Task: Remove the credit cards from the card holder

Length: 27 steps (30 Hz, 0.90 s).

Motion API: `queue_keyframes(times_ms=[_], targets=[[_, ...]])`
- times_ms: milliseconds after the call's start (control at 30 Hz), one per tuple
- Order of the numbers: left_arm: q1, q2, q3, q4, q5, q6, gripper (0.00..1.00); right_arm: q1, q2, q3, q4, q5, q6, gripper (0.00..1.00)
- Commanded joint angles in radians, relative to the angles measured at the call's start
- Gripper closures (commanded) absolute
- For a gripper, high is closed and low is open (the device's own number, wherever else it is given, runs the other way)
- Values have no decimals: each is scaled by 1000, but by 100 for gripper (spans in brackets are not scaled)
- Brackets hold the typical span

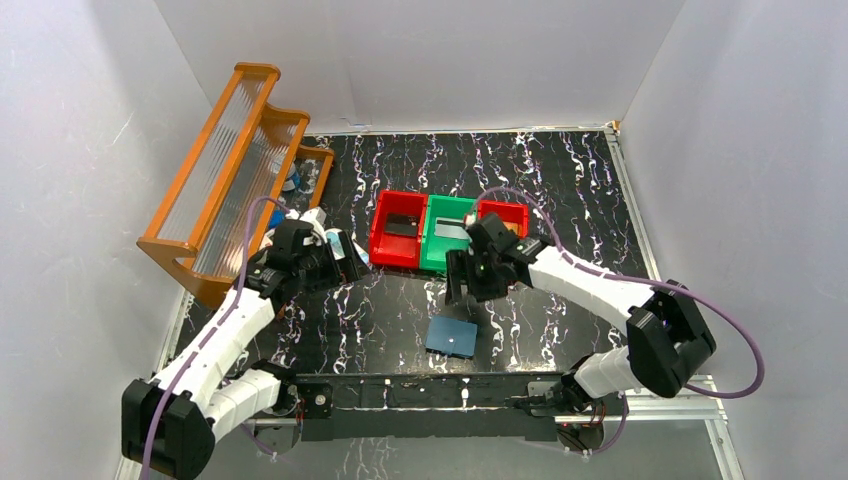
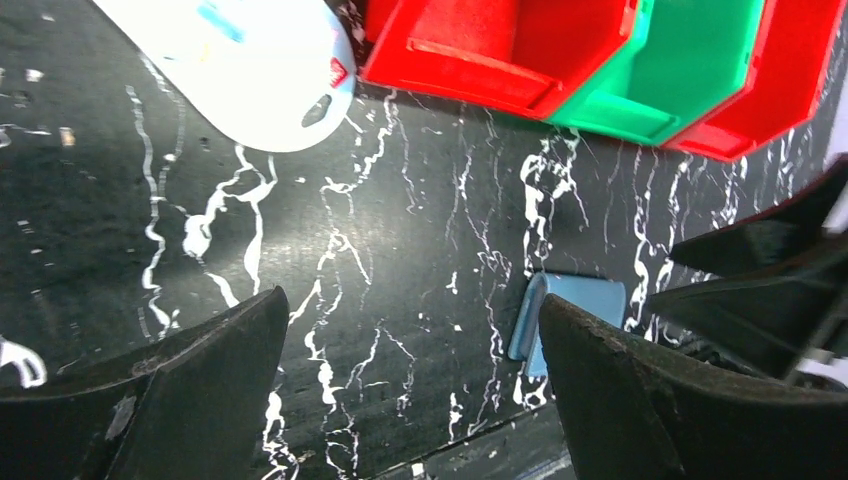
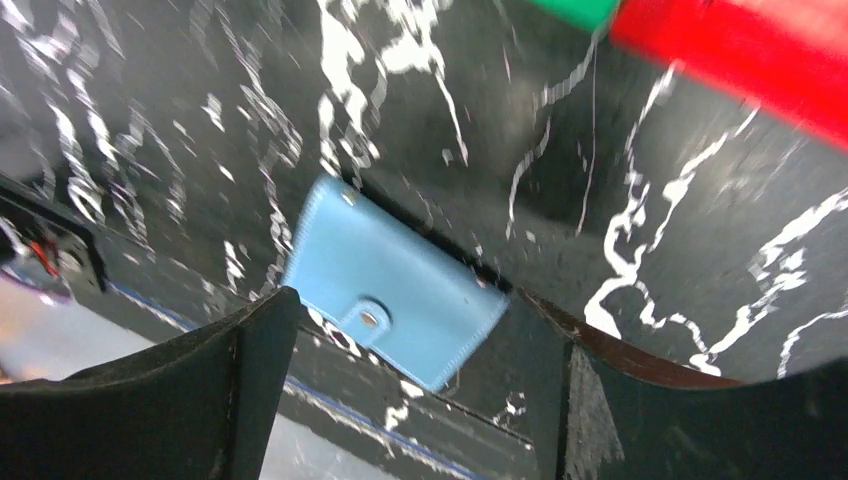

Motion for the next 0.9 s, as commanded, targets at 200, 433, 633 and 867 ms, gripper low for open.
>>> queue_keyframes(times_ms=[200, 433, 633, 867], targets=[[2, 58, -26, 65, 237, 18, 7, 68, -12, -133, -73, -62, 133, 20], [2, 66, -46, 74, 258, 21, 8, 104, -72, -275, 166, -201, 393, 29], [2, 66, -45, 74, 247, 23, 9, 206, -24, -225, 471, -324, 479, 28], [2, 58, -35, 41, 196, 35, 9, 291, 94, 75, 123, -262, 190, 23]])
